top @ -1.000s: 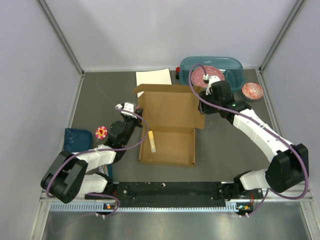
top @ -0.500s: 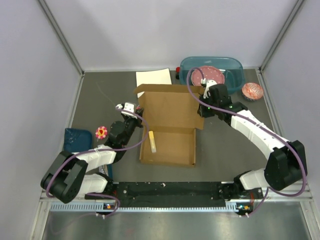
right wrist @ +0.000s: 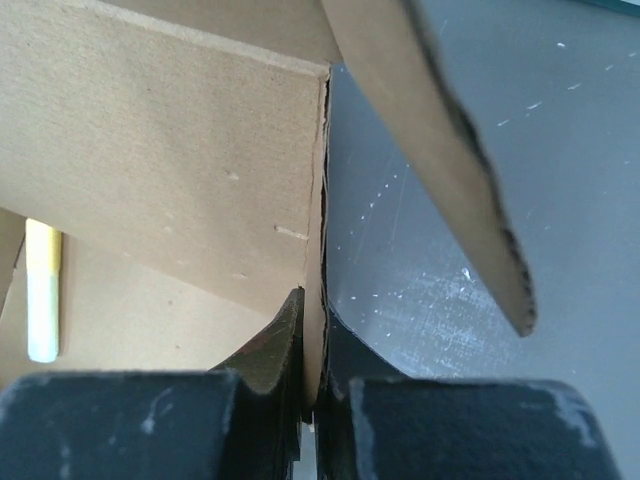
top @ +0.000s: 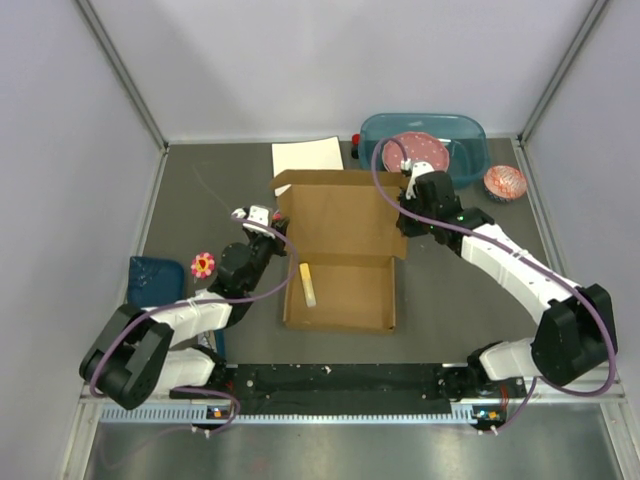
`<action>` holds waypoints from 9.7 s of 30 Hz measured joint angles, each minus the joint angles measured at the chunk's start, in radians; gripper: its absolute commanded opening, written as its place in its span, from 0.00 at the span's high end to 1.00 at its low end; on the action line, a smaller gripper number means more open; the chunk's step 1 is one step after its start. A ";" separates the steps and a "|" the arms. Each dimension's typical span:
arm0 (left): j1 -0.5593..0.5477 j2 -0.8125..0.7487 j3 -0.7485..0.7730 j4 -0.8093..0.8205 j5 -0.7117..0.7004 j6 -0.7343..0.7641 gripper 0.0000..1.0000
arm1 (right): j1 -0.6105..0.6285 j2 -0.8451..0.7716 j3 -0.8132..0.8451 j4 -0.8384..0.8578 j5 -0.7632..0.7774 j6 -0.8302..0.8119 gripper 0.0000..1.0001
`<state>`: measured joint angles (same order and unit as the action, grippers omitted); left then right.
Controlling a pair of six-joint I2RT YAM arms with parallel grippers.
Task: Fold the paper box
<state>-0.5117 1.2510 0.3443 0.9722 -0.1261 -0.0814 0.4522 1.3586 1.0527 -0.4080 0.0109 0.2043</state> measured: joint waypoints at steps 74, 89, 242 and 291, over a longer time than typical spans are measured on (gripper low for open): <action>0.163 0.125 0.705 -1.269 0.465 -0.077 1.00 | 0.055 -0.122 -0.123 0.069 0.155 -0.018 1.00; -0.069 -0.119 0.354 -0.889 0.041 -0.212 1.00 | 0.119 -0.163 -0.146 0.036 0.303 0.163 1.00; -0.946 -0.058 -0.109 -0.349 -1.089 -0.600 0.89 | 0.412 -0.658 -0.116 -0.053 0.343 0.292 0.45; -1.382 -0.615 0.090 -2.306 -1.233 -1.901 0.20 | 0.412 -0.843 -0.703 0.081 0.060 0.441 0.49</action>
<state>-1.8935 0.6357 0.4339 -1.3342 -1.3586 -1.9823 0.8642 0.5156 0.3492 -0.3271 0.0708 0.6453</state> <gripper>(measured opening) 0.725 0.513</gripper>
